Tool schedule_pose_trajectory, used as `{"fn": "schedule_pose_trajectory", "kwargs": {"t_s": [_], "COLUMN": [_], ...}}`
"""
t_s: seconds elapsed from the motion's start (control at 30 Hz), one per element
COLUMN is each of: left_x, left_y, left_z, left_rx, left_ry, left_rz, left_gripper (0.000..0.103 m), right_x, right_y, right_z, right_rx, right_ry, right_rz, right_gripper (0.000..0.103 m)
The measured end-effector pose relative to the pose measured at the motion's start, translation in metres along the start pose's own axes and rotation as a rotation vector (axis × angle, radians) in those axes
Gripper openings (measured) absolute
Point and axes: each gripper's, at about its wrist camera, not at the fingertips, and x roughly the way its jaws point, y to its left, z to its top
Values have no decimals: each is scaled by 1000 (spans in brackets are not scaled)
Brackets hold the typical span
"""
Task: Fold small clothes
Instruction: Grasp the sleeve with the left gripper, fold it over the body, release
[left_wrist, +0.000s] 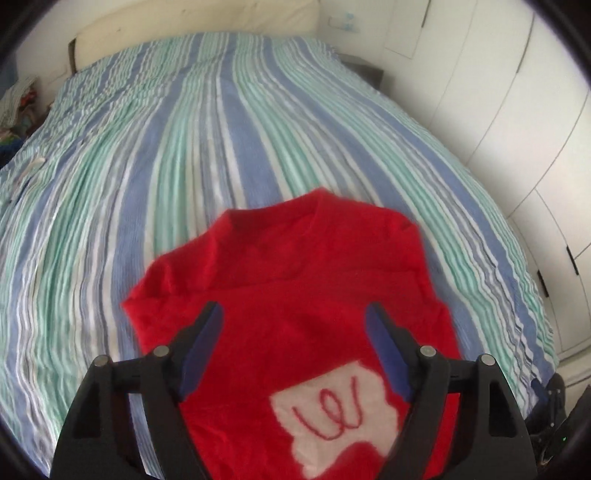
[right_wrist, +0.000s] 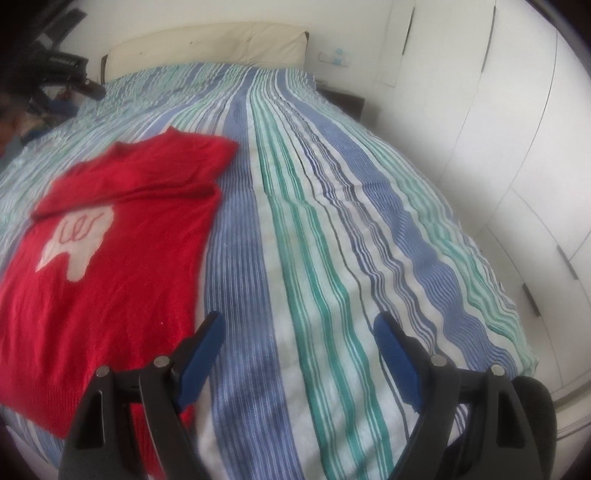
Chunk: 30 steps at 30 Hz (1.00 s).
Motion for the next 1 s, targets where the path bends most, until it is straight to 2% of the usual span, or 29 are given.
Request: {"fn": "schedule_pose_trajectory", "kwargs": {"t_s": [0.1, 0.17, 0.3, 0.4, 0.47, 0.5, 0.53, 0.57, 0.6, 0.77, 0.87, 0.97, 1.0], "left_x": [1, 0, 19, 43, 50, 52, 55, 57, 57, 56, 54, 49, 45], "left_y": [42, 60, 63, 58, 61, 66, 73, 79, 81, 81, 86, 84, 84], "left_z": [-37, -70, -115, -117, -111, -111, -113, -119, -126, -140, -143, -144, -145], "left_rx": [-26, 5, 103, 110, 47, 5, -61, -123, -143, -162, -195, -190, -193], "left_ry": [12, 33, 101, 65, -13, -47, -46, -50, -65, -79, -72, -57, -51], "left_rz": [103, 126, 158, 258, 313, 315, 279, 269, 266, 269, 251, 256, 258], "left_gripper": [81, 81, 82, 81, 63, 20, 6, 6, 5, 6, 10, 16, 23], "right_x": [8, 11, 13, 16, 18, 17, 16, 14, 12, 13, 20, 16, 14], "right_y": [-1, 0, 7, 12, 15, 15, 16, 16, 16, 14, 15, 15, 15], "right_z": [1, 2, 3, 2, 1, 1, 1, 0, 1, -2, -1, 0, 0], "right_rx": [23, 33, 18, 1, -8, -12, -16, -20, -26, -37, -25, -21, -24], "right_ry": [24, 33, 27, 34, 41, 41, 35, 28, 21, 17, 38, 10, 2], "right_rz": [23, 35, 42, 37, 33, 29, 24, 16, 8, -1, 26, 37, 38], "right_gripper": [81, 81, 81, 81, 81, 81, 81, 81, 81, 81, 81, 81, 81]}}
